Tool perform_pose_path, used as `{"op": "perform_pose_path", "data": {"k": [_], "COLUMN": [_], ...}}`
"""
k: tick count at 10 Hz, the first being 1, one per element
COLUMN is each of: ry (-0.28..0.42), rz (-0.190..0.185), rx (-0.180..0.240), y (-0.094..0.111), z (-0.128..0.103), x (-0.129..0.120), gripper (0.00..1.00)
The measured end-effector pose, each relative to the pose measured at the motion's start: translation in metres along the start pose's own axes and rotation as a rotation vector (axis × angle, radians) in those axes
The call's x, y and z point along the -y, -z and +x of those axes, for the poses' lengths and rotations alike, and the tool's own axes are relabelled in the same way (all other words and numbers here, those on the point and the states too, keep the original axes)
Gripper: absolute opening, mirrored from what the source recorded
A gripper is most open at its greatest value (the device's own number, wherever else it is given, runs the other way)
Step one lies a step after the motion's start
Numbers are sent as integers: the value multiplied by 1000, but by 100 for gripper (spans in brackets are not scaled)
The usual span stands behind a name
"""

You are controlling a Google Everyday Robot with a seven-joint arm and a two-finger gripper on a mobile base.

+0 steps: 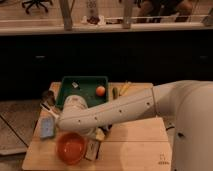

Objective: Wipe red bowl with eraser

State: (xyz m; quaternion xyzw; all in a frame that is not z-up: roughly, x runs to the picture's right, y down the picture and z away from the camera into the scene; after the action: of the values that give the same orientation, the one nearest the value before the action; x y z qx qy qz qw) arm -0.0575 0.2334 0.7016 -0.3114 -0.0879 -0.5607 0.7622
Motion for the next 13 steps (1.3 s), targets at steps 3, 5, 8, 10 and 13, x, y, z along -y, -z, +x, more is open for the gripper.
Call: {"op": "perform_pose_path", "data": {"k": [3, 5, 8, 10, 13], "ry": [40, 66, 100, 111, 128], "rz": [-7, -5, -24, -36, 15], "rx": [7, 11, 16, 24, 72], "y": [16, 26, 42, 48, 44], "z": [-6, -10, -12, -11, -16], "x": [12, 21, 32, 34, 50], "gripper": [1, 1, 1, 1, 1]}}
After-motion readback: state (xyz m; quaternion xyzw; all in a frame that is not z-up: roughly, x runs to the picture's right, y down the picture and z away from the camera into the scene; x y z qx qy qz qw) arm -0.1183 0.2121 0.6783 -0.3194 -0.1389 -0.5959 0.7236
